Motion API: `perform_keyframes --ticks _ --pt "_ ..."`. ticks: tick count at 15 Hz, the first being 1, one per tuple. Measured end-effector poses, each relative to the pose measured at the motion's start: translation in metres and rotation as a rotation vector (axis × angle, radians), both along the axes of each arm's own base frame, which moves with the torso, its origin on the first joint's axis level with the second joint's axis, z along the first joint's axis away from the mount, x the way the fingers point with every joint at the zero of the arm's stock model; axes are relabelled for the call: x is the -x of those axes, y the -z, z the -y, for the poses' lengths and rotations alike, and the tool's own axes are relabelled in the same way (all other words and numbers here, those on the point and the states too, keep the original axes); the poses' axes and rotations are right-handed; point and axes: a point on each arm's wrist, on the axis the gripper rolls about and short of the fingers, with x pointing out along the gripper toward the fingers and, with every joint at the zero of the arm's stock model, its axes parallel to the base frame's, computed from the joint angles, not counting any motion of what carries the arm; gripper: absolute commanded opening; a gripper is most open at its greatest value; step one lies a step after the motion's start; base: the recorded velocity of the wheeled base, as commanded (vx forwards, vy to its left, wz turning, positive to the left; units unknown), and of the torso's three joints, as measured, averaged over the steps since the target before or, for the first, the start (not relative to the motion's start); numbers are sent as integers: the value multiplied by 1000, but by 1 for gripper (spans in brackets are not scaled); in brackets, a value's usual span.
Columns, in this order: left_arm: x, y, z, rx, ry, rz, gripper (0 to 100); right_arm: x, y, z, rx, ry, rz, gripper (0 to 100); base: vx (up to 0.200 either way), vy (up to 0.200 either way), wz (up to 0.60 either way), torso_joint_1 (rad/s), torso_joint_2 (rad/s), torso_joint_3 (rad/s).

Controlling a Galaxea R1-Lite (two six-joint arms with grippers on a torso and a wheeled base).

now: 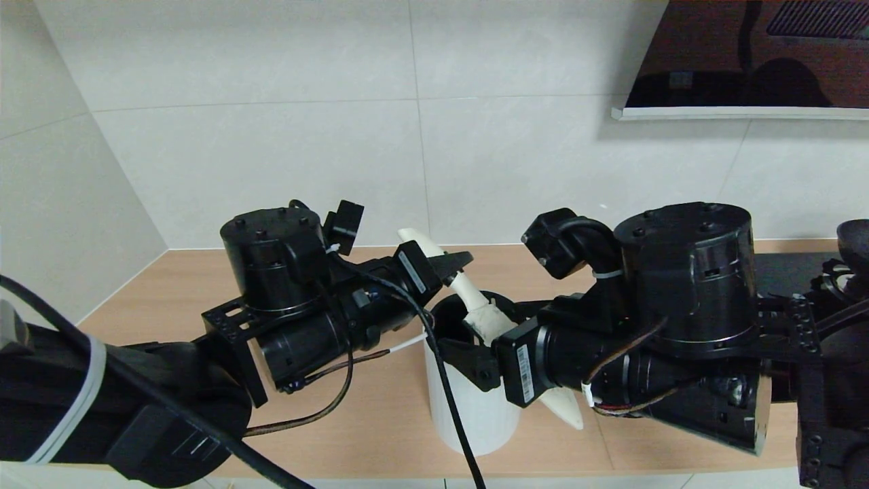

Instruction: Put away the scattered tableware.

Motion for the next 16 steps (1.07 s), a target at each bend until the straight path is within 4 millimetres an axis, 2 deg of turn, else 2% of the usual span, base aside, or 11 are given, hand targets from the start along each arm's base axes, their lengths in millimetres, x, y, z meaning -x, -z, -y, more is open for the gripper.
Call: perform_keyframes --ticks 5,8,12,16 --pt "0 -2 -1 4 -4 6 0 1 0 2 0 1 1 100 0 0 0 0 0 0" --pt "3 -10 -3 24 -9 36 0 -4 -7 10 -16 29 15 100 0 0 0 0 0 0" --pt "4 -22 -5 13 -48 33 0 -19 -22 34 -55 113 48 100 0 0 0 0 0 0" --pt "12 -46 -13 -36 -74 -26 0 -37 -38 57 -93 206 84 100 0 0 0 0 0 0"
